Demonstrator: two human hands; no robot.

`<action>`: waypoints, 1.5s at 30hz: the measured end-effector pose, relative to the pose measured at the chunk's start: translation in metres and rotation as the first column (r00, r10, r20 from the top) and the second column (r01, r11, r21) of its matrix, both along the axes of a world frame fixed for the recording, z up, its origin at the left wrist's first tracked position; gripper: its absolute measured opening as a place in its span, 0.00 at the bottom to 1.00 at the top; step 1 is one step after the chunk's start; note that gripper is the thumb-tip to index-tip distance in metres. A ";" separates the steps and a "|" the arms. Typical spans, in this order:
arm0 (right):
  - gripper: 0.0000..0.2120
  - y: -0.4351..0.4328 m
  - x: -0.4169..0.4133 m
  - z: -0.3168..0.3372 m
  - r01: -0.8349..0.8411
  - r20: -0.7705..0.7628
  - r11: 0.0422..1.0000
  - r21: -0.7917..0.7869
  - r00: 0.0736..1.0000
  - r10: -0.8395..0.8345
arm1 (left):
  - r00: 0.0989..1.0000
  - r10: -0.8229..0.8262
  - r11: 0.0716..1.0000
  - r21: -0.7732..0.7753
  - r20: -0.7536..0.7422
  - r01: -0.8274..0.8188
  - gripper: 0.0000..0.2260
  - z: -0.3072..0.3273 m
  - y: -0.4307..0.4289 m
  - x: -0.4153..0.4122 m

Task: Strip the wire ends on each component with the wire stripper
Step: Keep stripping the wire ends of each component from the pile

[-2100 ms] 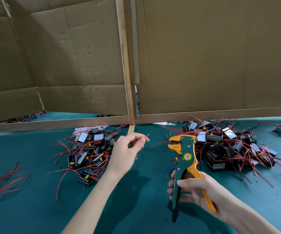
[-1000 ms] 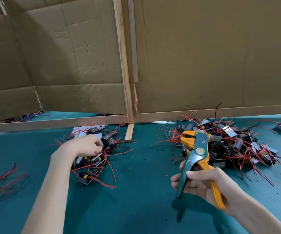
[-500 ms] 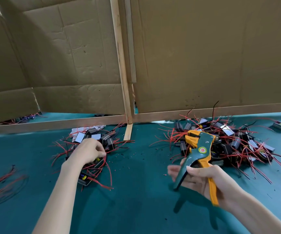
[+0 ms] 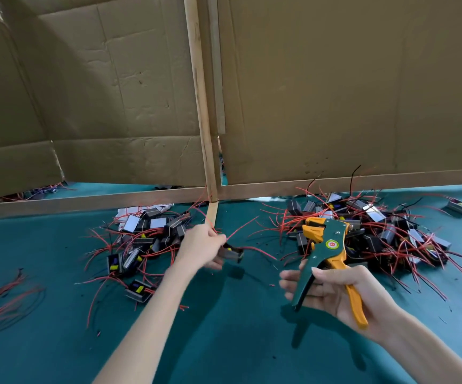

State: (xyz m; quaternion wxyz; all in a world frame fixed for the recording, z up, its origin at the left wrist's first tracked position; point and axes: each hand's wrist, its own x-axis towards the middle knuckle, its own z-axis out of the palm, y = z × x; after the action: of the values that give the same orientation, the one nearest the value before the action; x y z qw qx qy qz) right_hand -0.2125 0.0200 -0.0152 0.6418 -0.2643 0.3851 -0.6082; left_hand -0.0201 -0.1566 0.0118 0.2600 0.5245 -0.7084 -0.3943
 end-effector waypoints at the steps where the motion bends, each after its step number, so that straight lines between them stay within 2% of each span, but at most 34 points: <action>1: 0.10 0.000 -0.001 0.001 0.010 0.001 1.000 0.006 1.000 -0.010 | 0.995 -0.009 1.000 0.011 0.098 0.007 0.09 -0.005 0.004 -0.004; 2: 0.10 0.000 -0.002 0.001 0.021 0.003 1.000 0.018 1.000 -0.021 | 0.974 -0.030 1.000 0.012 0.223 0.028 0.10 -0.007 0.007 -0.005; 4: 0.11 0.000 -0.003 0.002 0.043 0.012 0.998 0.041 0.999 -0.043 | 0.869 -0.029 0.994 -0.077 0.494 0.076 0.10 -0.007 0.009 -0.004; 6: 0.12 0.001 -0.004 0.002 0.051 0.017 0.998 0.043 0.998 -0.052 | 0.777 0.024 0.958 -0.237 0.629 0.161 0.08 -0.004 0.007 -0.003; 8: 0.11 0.002 -0.004 0.004 0.056 0.015 0.998 0.040 0.998 -0.057 | 0.817 -0.092 0.908 -0.288 0.569 0.304 0.08 -0.001 0.005 -0.004; 11: 0.12 0.003 -0.002 0.006 0.058 0.003 0.997 0.043 0.998 -0.058 | 0.816 -0.419 0.814 -0.233 0.399 0.532 0.08 -0.005 0.008 -0.012; 13: 0.11 0.003 -0.001 0.006 0.049 -0.012 0.998 0.046 0.999 -0.049 | 0.807 -0.478 0.780 -0.255 0.348 0.572 0.06 -0.017 0.011 -0.020; 17: 0.10 0.003 -0.001 0.006 0.017 -0.034 0.998 0.068 0.999 -0.015 | 0.844 -0.481 0.794 -0.290 0.240 0.535 0.02 -0.033 0.013 -0.026; 25: 0.12 0.003 0.004 0.004 -0.059 -0.062 0.997 0.049 0.996 0.062 | 0.900 -0.435 0.863 -0.278 0.017 0.422 0.08 -0.021 0.010 -0.021; 28: 0.13 0.003 0.005 0.004 -0.067 -0.076 0.997 0.028 0.995 0.069 | 0.881 -0.451 0.884 -0.209 -0.143 0.418 0.07 -0.018 0.014 -0.021; 33: 0.10 0.006 0.008 0.005 -0.090 -0.185 0.996 -0.024 0.979 0.084 | 0.817 -0.400 0.915 -0.136 -0.414 0.379 0.05 -0.003 0.022 -0.022; 36: 0.16 0.007 0.011 0.007 -0.135 -0.221 0.989 -0.056 0.968 0.120 | 0.761 -0.381 0.918 -0.118 -0.524 0.379 0.07 0.012 0.027 -0.021; 39: 0.20 0.010 0.012 0.008 -0.176 -0.226 0.978 -0.114 0.963 0.147 | 0.720 -0.386 0.908 -0.100 -0.577 0.407 0.07 0.025 0.034 -0.020; 45: 0.16 0.010 0.010 0.009 -0.230 -0.231 0.959 -0.166 0.954 0.189 | 0.740 -0.427 0.896 -0.129 -0.520 0.426 0.08 0.037 0.048 -0.023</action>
State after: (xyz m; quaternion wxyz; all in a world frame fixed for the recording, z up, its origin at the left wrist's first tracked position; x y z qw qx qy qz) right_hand -0.2027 0.0298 -0.0064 0.6296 -0.4276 0.3612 -0.5388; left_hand -0.0428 -0.1090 0.0485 0.3506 0.2171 -0.7083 -0.5729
